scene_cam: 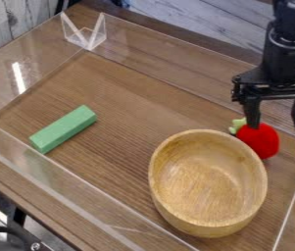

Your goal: Move the red fruit to the right

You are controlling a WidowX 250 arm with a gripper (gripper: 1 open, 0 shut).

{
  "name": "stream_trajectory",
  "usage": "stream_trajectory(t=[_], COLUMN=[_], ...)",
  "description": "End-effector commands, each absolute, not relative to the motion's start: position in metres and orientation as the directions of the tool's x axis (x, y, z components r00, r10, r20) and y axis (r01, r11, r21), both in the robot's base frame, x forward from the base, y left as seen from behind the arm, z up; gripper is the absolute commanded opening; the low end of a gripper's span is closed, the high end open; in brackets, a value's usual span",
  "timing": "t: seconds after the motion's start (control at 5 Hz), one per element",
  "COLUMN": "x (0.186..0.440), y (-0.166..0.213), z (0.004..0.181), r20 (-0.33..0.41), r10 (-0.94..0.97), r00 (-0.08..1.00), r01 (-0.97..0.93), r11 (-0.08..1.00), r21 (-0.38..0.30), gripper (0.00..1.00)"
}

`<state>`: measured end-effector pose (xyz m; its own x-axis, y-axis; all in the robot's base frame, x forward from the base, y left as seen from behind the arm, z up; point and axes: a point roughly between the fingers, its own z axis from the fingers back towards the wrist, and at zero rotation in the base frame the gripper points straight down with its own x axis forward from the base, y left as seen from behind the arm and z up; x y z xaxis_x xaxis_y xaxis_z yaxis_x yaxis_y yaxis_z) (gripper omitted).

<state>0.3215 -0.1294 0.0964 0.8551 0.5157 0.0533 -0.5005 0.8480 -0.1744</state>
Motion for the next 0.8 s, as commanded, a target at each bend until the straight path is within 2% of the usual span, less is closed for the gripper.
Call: stream_trajectory(t=[0.0, 0.4, 0.6], x=[0.3219, 0.3268, 0.327], y=[-0.1324, -0.1418, -0.1354], z=[0.1226, 0.1247, 0.1212], r20=[0.118, 0.161, 0.172], r10=[0.52, 0.414, 0.43], r00=[0.846, 0.896, 0.886], r01=[-0.485, -0.369, -0.385], r11=[0.842, 0.896, 0.89], r21=[-0.235, -0.247, -0.245], gripper=[1.0, 1.0, 1.0])
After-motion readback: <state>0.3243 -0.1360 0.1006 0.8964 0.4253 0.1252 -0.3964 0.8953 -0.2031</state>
